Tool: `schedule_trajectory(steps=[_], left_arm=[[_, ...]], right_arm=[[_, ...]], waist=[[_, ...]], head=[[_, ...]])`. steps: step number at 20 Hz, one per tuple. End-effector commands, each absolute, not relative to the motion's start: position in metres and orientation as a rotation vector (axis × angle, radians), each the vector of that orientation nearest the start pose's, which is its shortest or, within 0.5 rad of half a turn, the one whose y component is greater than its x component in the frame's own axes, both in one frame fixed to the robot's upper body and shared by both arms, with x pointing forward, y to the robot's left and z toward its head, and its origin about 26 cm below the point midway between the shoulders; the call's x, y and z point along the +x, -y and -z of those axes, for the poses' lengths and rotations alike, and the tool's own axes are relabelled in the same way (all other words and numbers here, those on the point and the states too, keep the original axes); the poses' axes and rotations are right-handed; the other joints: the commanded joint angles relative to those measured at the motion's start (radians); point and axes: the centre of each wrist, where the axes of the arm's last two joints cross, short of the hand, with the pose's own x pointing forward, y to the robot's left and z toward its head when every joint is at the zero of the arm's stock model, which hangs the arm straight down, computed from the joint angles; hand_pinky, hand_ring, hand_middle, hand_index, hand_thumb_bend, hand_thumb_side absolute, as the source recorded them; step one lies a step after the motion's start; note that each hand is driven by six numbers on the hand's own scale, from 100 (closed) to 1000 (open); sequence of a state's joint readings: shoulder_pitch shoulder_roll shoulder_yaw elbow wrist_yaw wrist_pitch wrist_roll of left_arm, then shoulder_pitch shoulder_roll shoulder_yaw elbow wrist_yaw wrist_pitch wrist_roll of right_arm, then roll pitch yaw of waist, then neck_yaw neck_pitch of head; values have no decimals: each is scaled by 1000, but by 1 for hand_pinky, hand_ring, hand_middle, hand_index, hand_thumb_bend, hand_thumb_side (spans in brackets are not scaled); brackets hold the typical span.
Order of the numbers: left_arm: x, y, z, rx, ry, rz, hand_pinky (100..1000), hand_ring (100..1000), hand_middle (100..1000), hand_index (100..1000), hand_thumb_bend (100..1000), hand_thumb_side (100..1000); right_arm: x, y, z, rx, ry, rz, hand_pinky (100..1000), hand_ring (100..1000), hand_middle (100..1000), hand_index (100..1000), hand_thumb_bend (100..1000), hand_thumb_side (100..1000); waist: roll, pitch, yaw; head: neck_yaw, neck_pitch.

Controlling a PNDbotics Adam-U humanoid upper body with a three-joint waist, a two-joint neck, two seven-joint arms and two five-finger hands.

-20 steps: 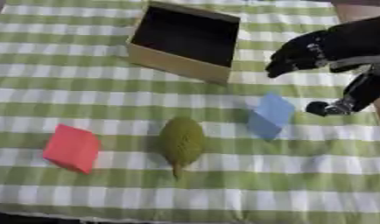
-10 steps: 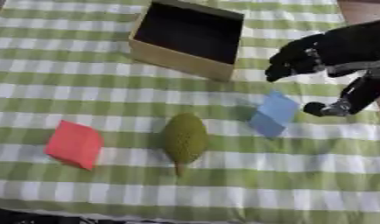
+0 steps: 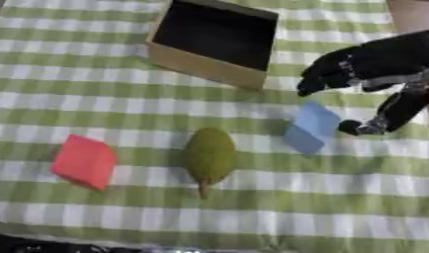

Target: Pick up objects on the table and place them in the box.

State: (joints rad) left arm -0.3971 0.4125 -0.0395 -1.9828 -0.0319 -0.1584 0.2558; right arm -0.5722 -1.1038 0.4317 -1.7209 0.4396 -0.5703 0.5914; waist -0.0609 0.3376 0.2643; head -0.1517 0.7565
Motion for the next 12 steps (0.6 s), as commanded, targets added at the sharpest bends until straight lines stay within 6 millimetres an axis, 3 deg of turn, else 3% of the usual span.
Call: schedule_trajectory(steps=[1, 12], left_arm=[[306, -253, -238, 283, 2584, 259, 784, 746, 778, 909, 193, 685], [307, -252, -244, 278, 2605, 275, 784, 746, 779, 902, 187, 686]], right_arm=[[339, 332, -258, 692, -1520, 2997, 1000, 1000, 935, 1000, 175, 413], [340, 336, -257, 683, -1502, 3016, 1000, 1000, 934, 1000, 180, 396]], waist=[[-14, -1, 4], [-31, 21, 21]], head=[[3, 10], [3, 14]])
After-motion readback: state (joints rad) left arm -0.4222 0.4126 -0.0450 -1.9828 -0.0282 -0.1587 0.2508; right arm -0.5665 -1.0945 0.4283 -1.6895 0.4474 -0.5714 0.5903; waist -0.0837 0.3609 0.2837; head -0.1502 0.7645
